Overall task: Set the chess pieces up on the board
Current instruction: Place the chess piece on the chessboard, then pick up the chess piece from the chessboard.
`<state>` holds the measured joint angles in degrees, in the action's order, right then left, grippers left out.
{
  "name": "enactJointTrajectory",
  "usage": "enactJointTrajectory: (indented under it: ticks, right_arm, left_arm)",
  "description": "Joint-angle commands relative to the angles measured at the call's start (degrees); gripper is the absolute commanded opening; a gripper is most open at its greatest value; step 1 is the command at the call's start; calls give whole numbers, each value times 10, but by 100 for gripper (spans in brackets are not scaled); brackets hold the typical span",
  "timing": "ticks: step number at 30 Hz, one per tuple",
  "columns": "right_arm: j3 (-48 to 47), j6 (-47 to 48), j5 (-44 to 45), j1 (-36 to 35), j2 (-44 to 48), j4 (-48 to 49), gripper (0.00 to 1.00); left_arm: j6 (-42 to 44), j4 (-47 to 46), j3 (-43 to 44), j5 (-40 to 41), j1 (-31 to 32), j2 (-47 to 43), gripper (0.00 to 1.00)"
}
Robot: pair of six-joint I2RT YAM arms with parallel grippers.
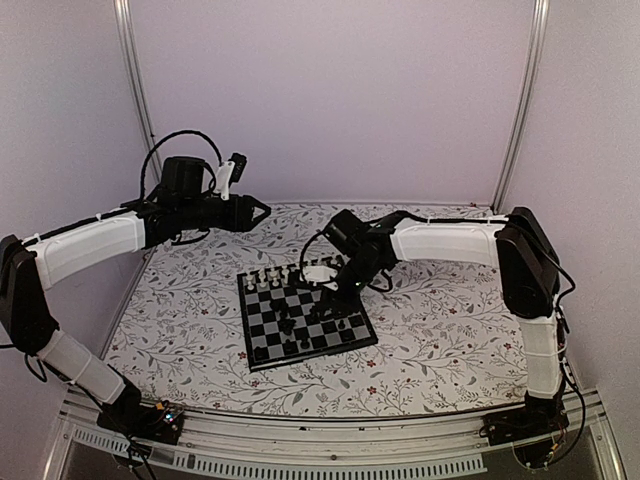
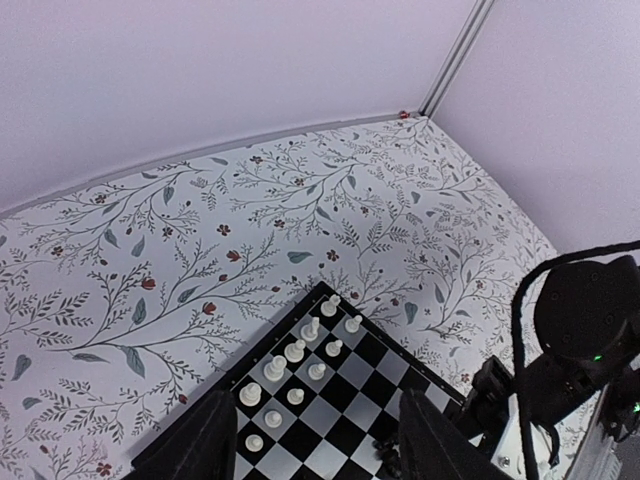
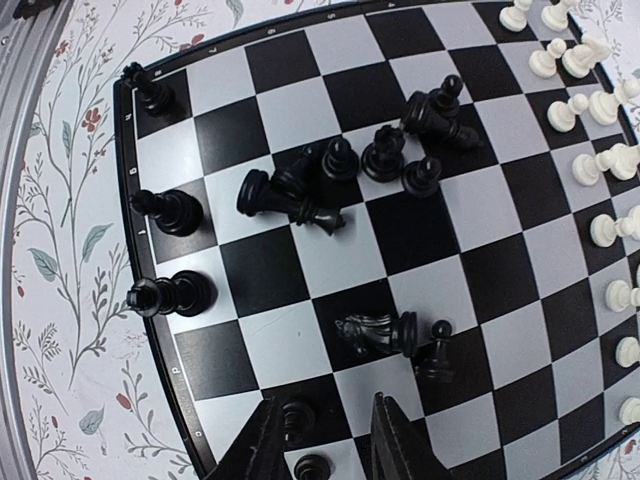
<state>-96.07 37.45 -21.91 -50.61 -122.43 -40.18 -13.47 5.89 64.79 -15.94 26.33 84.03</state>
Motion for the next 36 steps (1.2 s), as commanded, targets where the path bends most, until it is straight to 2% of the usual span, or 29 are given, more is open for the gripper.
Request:
enactJointTrajectory:
  ticks: [1, 11, 24, 36]
  right_arm:
    - [-31, 16, 25, 1, 12, -10, 31]
    - [-75, 13, 75, 13, -40, 10, 35]
    - [-99, 22, 54, 19, -83, -1, 38]
    - [-108, 21, 60, 21, -106, -9, 33]
  left_arm:
    - [-1, -1, 11, -5, -8, 2, 57]
    - [0, -1, 11, -5, -8, 1, 57]
    - [1, -1, 11, -4, -8, 3, 57]
    - [1, -1, 11, -4, -8, 6, 57]
